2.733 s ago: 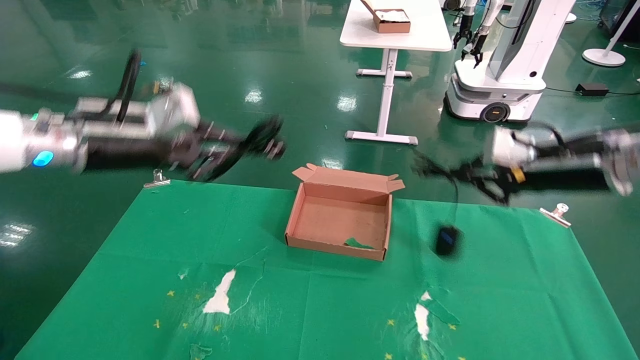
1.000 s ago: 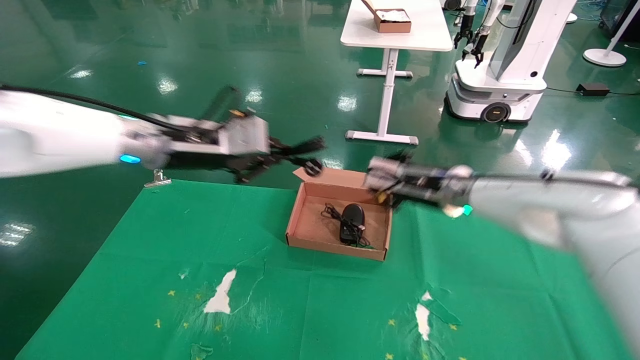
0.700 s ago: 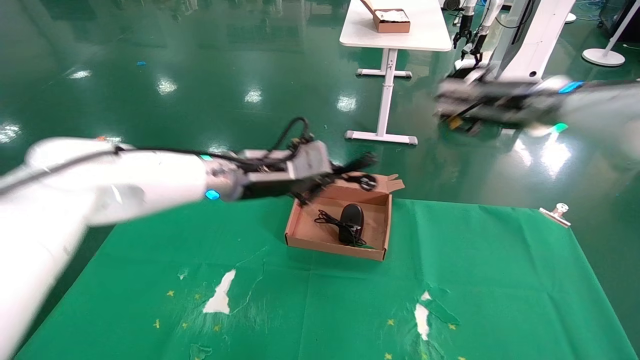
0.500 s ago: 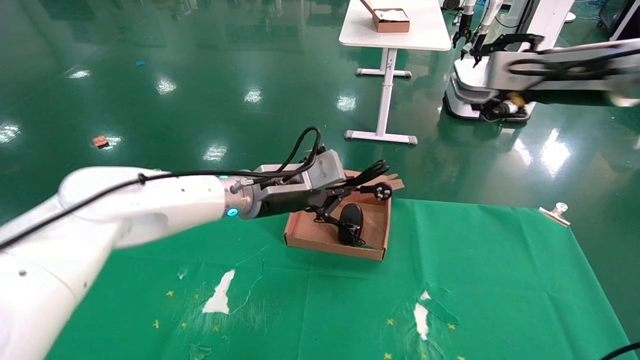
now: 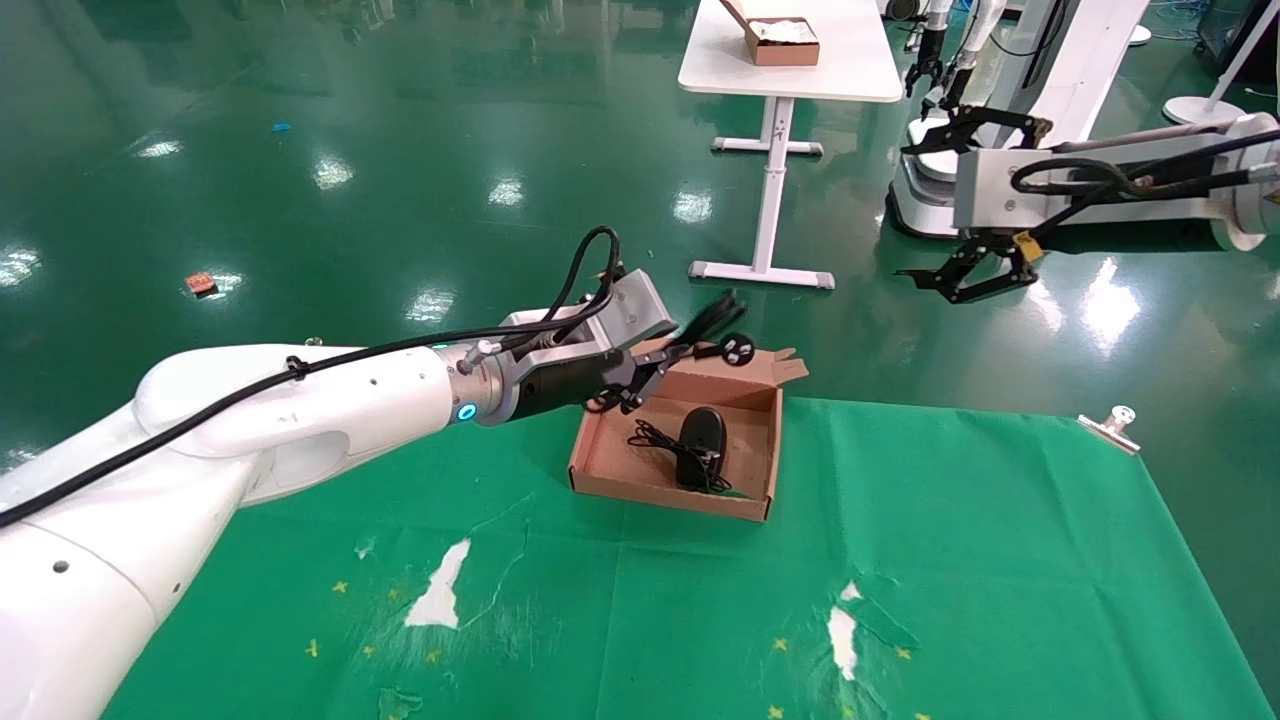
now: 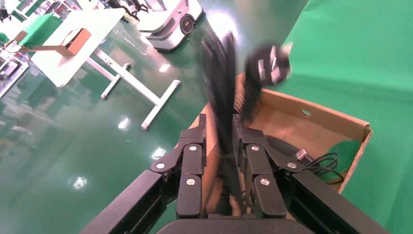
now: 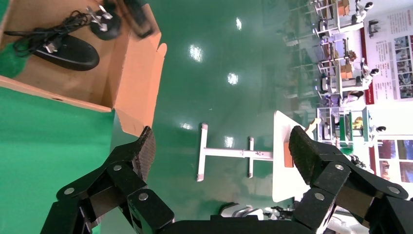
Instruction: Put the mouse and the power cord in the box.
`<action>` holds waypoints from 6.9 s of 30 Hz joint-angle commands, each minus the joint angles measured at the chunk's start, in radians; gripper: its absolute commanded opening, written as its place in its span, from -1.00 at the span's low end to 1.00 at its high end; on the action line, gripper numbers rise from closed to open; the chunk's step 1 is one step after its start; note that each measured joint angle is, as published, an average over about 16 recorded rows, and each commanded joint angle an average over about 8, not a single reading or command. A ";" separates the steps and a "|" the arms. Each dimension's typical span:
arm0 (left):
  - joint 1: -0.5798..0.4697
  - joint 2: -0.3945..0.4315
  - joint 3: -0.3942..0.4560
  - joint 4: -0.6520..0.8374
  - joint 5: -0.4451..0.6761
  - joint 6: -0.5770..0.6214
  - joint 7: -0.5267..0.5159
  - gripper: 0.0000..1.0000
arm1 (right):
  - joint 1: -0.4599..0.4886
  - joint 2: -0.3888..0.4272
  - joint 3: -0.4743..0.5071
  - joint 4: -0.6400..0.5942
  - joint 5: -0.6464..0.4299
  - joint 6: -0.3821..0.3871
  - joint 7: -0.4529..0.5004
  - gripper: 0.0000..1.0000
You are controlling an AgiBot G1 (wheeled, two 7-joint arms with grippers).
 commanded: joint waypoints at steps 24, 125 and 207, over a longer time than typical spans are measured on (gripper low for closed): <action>0.191 -0.257 -0.192 -0.285 -0.188 0.287 -0.133 1.00 | -0.323 0.134 0.140 0.381 0.224 -0.072 0.338 1.00; 0.571 -0.759 -0.557 -0.853 -0.564 0.822 -0.413 1.00 | -1.001 0.429 0.438 1.187 0.700 -0.298 1.055 1.00; 0.571 -0.759 -0.557 -0.853 -0.564 0.822 -0.413 1.00 | -1.000 0.429 0.438 1.187 0.700 -0.298 1.054 1.00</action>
